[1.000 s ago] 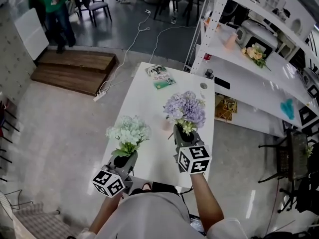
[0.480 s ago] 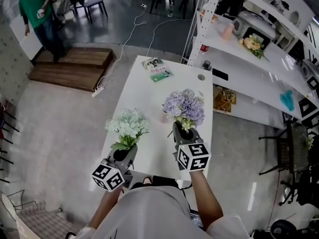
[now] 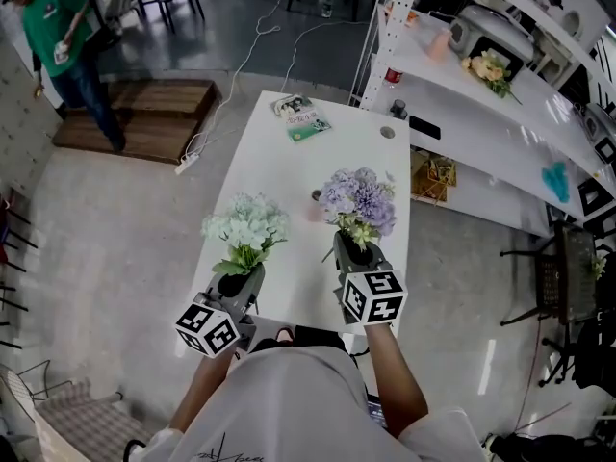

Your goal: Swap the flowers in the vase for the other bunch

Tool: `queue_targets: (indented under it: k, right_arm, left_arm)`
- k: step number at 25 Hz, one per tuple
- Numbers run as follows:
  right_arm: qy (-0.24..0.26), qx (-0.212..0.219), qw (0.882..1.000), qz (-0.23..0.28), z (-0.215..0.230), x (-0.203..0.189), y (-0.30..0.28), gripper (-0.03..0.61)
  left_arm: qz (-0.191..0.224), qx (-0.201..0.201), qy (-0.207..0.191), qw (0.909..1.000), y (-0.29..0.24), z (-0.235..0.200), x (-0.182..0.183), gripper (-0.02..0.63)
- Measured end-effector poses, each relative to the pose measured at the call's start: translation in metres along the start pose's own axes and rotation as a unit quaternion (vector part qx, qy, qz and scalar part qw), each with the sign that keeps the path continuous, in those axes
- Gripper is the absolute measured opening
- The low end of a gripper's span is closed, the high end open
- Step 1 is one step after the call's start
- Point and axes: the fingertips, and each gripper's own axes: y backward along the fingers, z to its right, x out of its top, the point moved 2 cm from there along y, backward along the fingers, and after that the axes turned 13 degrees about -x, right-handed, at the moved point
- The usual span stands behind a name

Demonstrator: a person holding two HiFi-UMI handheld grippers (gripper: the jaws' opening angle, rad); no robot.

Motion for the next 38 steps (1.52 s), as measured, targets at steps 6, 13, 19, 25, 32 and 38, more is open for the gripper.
queue_targets:
  k: [6,13,19,25,32,38]
  right_arm:
    - [-0.01,-0.003,1.0,-0.014,0.004,-0.016,0.006,0.017]
    - [-0.025,-0.001,0.999,-0.036,0.004,-0.037,0.012,0.017]
    - [-0.033,0.001,0.998,-0.048,0.0,-0.049,0.013,0.017]
    - [-0.038,0.001,0.998,-0.058,0.003,-0.051,0.009,0.017]
    - [-0.041,0.0,0.997,-0.066,0.008,-0.05,0.004,0.017]
    - [-0.041,-0.001,0.997,-0.068,0.005,-0.056,0.004,0.017]
  left_arm:
    - [0.001,-0.003,0.005,1.0,-0.005,0.002,0.0,0.074]
    - [-0.002,-0.006,0.005,1.0,-0.012,0.004,-0.003,0.071]
    - [-0.003,0.022,0.004,0.9998,-0.009,-0.005,-0.004,0.063]
    - [0.014,0.014,0.035,0.9992,-0.015,-0.01,-0.002,0.066]
    - [0.02,0.005,0.039,0.999,-0.024,-0.014,0.005,0.067]
    - [0.022,-0.012,0.032,0.9992,-0.027,-0.012,0.008,0.072]
